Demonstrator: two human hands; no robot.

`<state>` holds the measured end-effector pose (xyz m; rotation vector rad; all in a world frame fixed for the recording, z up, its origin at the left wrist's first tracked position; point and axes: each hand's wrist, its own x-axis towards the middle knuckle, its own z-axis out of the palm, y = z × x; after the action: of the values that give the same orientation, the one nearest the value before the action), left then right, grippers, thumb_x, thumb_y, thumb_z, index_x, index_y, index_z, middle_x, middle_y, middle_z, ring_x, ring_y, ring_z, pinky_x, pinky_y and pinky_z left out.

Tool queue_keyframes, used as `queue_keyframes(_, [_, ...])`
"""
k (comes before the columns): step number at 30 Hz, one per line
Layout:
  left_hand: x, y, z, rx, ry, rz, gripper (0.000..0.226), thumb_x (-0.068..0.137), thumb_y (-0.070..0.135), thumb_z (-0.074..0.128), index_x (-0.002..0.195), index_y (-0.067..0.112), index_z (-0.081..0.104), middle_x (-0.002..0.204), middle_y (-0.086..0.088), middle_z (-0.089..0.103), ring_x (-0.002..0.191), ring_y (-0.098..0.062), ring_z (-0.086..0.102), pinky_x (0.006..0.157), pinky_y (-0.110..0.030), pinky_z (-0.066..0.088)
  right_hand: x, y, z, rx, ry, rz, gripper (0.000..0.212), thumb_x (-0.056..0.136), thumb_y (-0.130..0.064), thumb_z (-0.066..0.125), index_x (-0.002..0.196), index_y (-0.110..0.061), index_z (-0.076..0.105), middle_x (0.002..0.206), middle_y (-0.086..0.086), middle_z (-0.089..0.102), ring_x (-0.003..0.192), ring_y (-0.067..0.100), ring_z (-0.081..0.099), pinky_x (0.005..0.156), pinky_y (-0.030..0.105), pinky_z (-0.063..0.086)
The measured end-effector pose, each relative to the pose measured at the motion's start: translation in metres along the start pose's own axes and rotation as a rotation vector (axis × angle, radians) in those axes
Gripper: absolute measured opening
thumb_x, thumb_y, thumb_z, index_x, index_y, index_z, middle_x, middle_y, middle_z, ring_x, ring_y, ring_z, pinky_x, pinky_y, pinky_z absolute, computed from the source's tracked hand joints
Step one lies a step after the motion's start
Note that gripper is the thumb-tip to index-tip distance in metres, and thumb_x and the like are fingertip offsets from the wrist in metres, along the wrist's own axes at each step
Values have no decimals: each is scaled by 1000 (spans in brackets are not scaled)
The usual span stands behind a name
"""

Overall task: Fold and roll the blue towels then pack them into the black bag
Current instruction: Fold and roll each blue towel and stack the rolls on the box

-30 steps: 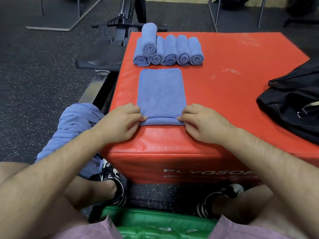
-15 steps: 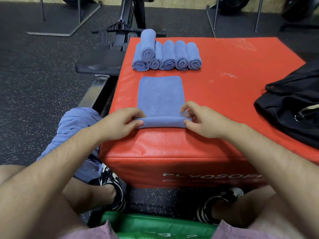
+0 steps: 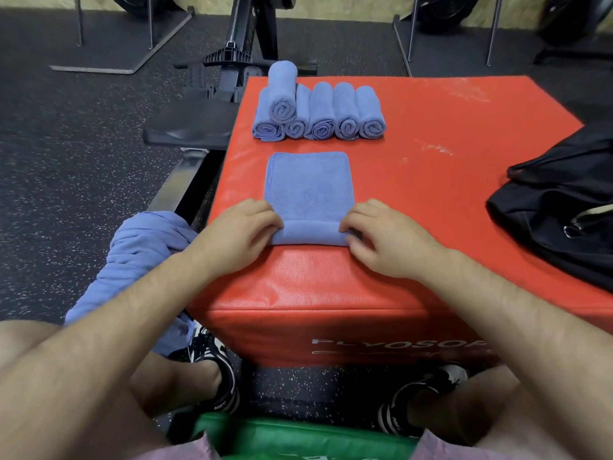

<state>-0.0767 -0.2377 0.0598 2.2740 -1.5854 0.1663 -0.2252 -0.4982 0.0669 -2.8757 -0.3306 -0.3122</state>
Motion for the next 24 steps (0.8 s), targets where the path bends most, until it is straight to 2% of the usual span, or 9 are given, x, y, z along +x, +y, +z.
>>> queue_keyframes(2, [-4,-5,0,18,-32,8,26,94,35,61,109,13,66,103,-2,61,88,-27,57,81,-43,49,-1,2,-2,-27,-47,11,27,85,-33,64,108,-20,60,104,-3,58,97,23,52,84,40,48])
queue_keyframes(5, [-5,-10,0,20,-90,-10,40,91,45,62,116,13,63,110,-2,61,95,-27,59,84,-46,50,2,4,-1,0,-60,33,29,84,-27,68,110,-20,59,106,-2,59,100,24,52,88,41,48])
queue_keyframes(8, [-1,-9,-3,-15,-101,-48,31,92,37,59,114,15,64,105,0,64,94,-25,60,84,-44,50,4,4,-4,76,-66,90,27,85,-22,65,111,-19,58,102,-2,61,98,20,53,88,39,47])
queue_keyframes(13, [-2,-7,-8,-335,-111,-286,13,95,24,64,106,28,59,99,11,67,90,-15,62,78,-32,48,5,6,-17,309,-163,222,23,87,-19,64,109,-22,56,95,-5,63,82,19,59,79,39,50])
queue_keyframes(15, [-1,-7,-4,-320,-83,-268,8,95,23,63,100,27,60,98,9,62,89,-13,58,80,-31,46,6,8,-13,292,-142,212,16,89,-17,62,104,-22,60,95,-6,61,85,16,57,83,38,48])
queue_keyframes(19, [4,-10,0,-122,63,-147,12,95,22,60,104,19,67,105,4,53,97,-20,52,92,-34,41,9,9,-3,171,51,154,15,91,-12,60,103,-19,65,104,-3,54,99,20,50,94,32,41])
queue_keyframes(22, [9,-3,-1,-53,65,-47,16,93,10,54,103,15,67,103,1,60,92,-25,55,85,-40,45,13,5,-2,94,90,87,18,90,-8,56,100,-23,62,102,-6,56,96,21,50,88,38,45])
queue_keyframes(24, [10,-1,-1,-15,64,-9,17,92,12,57,104,13,68,102,-2,63,89,-26,58,83,-41,46,12,5,-3,27,56,54,13,90,-18,58,102,-22,61,102,-5,57,95,22,52,86,41,47])
